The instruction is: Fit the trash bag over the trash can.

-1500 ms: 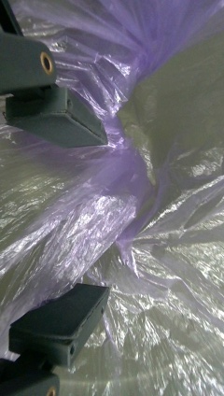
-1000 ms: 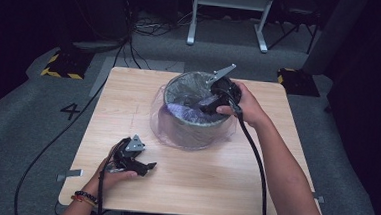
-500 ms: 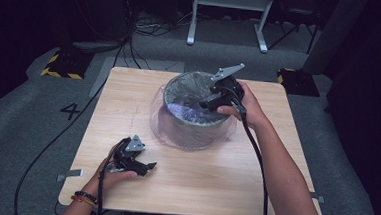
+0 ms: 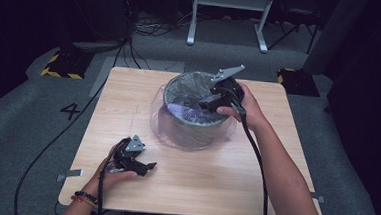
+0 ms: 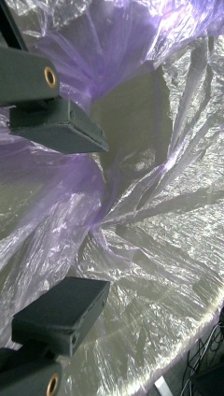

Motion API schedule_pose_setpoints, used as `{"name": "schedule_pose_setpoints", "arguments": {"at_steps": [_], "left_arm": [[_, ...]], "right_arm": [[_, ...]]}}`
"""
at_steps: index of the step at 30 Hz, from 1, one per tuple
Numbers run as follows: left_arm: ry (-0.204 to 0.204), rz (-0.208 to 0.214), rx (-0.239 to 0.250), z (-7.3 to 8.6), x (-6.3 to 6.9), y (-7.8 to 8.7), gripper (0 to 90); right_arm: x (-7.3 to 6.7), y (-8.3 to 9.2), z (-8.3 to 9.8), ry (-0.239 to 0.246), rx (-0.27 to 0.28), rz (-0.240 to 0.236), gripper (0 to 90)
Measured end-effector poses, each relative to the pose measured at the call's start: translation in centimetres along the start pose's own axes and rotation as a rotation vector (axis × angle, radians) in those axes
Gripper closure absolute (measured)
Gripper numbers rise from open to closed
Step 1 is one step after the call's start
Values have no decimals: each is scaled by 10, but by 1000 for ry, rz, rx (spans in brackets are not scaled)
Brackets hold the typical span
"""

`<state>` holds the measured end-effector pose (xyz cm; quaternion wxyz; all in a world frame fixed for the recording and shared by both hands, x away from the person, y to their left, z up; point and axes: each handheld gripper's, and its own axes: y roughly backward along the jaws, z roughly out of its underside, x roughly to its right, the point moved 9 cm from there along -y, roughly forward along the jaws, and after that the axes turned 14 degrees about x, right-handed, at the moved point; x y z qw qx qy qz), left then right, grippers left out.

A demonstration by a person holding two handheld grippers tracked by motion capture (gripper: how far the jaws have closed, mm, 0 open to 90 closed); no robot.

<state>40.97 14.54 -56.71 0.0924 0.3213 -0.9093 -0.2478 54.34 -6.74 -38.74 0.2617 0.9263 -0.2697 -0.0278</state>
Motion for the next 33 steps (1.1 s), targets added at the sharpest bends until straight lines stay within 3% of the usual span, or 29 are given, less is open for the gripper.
{"name": "schedule_pose_setpoints", "arguments": {"at_steps": [9, 25, 33], "left_arm": [[0, 0, 0, 0, 0, 0, 151], [0, 1, 0, 0, 0, 0, 151], [0, 0, 0, 0, 0, 0, 151]], "right_arm": [[-2, 4, -4, 2, 50, 2, 232], [-4, 26, -16, 10, 155, 24, 191], [-2, 37, -15, 17, 172, 45, 189]]}}
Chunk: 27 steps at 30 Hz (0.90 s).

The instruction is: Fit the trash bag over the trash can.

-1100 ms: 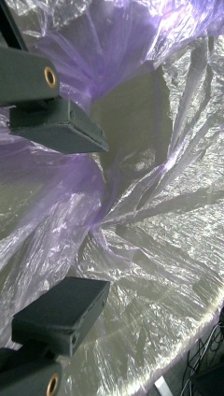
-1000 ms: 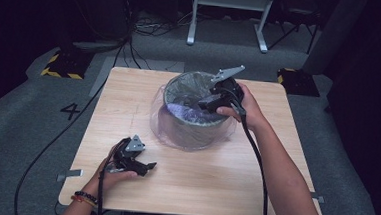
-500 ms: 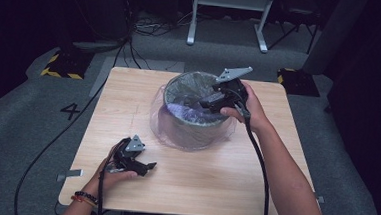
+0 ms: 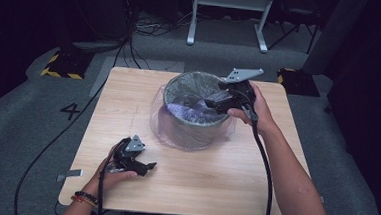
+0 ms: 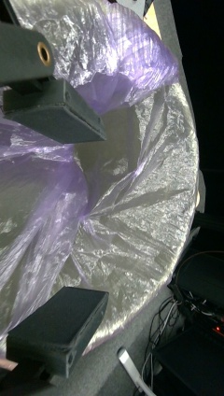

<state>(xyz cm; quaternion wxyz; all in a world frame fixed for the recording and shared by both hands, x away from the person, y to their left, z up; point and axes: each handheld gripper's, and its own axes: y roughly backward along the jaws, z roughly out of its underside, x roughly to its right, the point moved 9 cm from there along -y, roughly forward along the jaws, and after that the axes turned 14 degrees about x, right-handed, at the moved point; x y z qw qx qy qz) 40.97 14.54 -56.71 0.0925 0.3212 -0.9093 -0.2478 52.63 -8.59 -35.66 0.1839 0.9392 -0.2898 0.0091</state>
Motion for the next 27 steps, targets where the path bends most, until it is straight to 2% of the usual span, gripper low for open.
{"name": "schedule_pose_setpoints", "arguments": {"at_steps": [17, 19, 27], "left_arm": [[0, 0, 0, 0, 0, 0, 151], [0, 0, 0, 0, 0, 0, 151], [0, -1, 0, 0, 0, 0, 151]], "right_arm": [[6, 21, 3, 5, 30, 36, 188], [6, 23, 3, 6, 34, 43, 168], [4, 31, 3, 45, 51, 81, 162]]}}
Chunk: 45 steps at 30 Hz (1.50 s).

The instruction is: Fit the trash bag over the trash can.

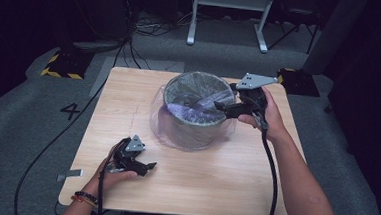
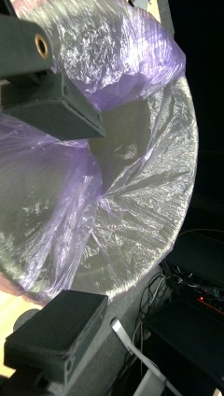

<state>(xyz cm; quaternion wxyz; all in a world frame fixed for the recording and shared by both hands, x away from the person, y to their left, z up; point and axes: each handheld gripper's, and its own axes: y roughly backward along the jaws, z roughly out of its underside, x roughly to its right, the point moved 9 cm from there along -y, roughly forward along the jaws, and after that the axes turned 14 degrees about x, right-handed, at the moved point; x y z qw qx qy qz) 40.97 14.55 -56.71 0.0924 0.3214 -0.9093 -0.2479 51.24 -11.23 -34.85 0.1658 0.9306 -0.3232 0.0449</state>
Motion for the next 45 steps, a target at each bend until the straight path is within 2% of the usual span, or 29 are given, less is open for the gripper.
{"name": "schedule_pose_setpoints", "arguments": {"at_steps": [4, 7, 15, 20, 45], "left_arm": [[0, 0, 0, 0, 0, 0, 151], [0, 0, 0, 0, 0, 0, 151], [0, 0, 0, 0, 0, 0, 151], [0, 1, 0, 0, 0, 0, 151], [0, 0, 0, 0, 0, 0, 151]], "right_arm": [[0, 3, 3, 25, -5, 23, 163], [0, 6, 4, 26, 0, 31, 163], [-2, 14, 10, 21, 2, 32, 161], [-4, 19, 15, 42, -10, 37, 161], [-13, 37, 27, 72, -20, 32, 164]]}}
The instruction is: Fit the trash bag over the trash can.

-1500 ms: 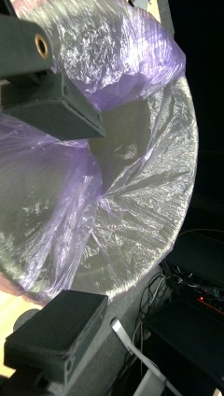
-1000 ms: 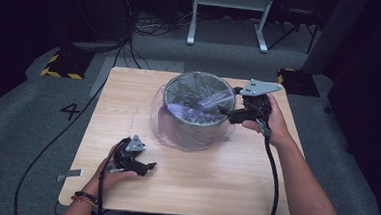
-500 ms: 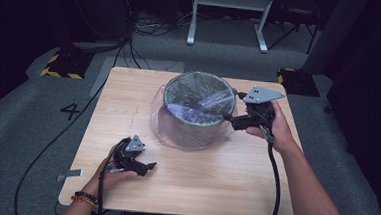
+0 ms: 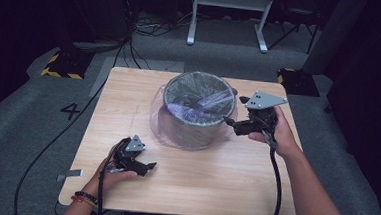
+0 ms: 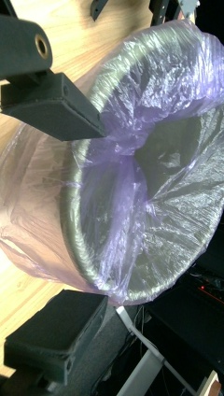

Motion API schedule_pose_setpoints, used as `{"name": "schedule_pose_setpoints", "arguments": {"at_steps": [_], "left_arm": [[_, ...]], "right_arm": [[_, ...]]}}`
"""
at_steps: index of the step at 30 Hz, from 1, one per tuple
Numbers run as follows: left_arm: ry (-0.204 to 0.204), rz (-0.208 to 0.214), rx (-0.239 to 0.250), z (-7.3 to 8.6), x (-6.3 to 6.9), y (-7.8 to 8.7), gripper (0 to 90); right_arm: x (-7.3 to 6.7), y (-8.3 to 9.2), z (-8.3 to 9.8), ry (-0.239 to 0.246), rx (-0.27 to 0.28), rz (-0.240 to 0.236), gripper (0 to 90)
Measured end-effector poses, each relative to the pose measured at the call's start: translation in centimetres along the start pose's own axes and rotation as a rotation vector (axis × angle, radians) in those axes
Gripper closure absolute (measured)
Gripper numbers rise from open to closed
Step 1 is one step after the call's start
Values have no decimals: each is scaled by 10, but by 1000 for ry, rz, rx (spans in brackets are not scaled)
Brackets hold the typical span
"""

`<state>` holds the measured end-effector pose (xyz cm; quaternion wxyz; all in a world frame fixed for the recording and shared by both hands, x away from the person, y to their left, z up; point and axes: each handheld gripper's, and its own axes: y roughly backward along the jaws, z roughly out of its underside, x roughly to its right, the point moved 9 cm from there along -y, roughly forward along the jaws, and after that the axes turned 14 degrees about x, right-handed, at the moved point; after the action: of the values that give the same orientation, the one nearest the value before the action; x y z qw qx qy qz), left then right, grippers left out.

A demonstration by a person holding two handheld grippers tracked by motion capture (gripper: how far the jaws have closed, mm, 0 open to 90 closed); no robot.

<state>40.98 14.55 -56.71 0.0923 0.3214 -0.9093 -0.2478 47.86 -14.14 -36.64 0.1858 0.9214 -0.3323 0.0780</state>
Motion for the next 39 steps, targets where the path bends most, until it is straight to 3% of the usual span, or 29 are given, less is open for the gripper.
{"name": "schedule_pose_setpoints", "arguments": {"at_steps": [8, 20, 39], "left_arm": [[0, 0, 0, 0, 0, 0, 151], [0, 0, 0, 0, 0, 0, 151], [0, 0, 0, 0, 0, 0, 151]], "right_arm": [[-4, 4, 13, 9, -35, 1, 163], [-5, 9, 36, -21, -87, 12, 165], [-9, 11, 74, -29, -157, 20, 167]]}}
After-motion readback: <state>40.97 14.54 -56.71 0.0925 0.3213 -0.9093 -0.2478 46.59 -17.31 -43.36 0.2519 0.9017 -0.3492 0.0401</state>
